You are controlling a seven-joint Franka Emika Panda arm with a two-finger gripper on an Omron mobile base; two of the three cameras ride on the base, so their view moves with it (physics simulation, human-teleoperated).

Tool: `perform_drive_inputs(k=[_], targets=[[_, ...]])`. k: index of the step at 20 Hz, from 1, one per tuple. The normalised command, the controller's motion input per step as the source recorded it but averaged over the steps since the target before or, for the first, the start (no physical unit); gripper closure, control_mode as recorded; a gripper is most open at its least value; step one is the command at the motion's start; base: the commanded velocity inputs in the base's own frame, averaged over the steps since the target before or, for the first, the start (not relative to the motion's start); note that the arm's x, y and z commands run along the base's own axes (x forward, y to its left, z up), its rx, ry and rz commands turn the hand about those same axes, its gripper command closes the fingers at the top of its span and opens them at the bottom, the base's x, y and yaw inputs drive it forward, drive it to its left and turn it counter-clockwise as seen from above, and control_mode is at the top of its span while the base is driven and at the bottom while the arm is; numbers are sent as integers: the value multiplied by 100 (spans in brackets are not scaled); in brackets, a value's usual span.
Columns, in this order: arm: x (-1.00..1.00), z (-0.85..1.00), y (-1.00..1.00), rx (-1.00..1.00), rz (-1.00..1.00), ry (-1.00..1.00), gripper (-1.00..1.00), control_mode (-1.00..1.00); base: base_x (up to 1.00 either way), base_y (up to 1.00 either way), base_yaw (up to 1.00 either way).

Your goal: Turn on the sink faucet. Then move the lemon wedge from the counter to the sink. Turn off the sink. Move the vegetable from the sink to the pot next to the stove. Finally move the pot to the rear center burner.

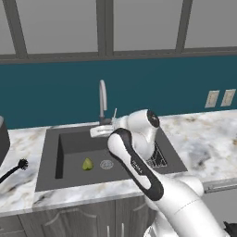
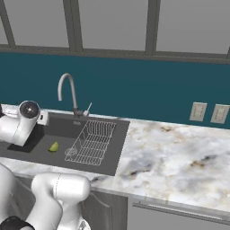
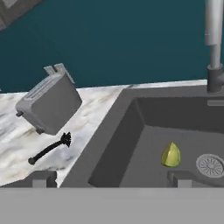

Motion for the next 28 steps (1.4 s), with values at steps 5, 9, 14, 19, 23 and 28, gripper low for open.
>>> perform_drive_inputs(k=[5,9,14,19,23,28], targets=[[41,-13,4,-10,-23,41,-100,-100,0,0,0],[52,-34,0,-16,-18,30,-100,-100,0,0,0],[20,-52,0,-16,-12,8,-100,-100,0,0,0],[30,-44,4,-9,-3,4,-100,-100,0,0,0],[31,-38,0,0,0,6,-100,-100,0,0,0],[14,-38,0,-3,0,3,-100,-100,0,0,0]])
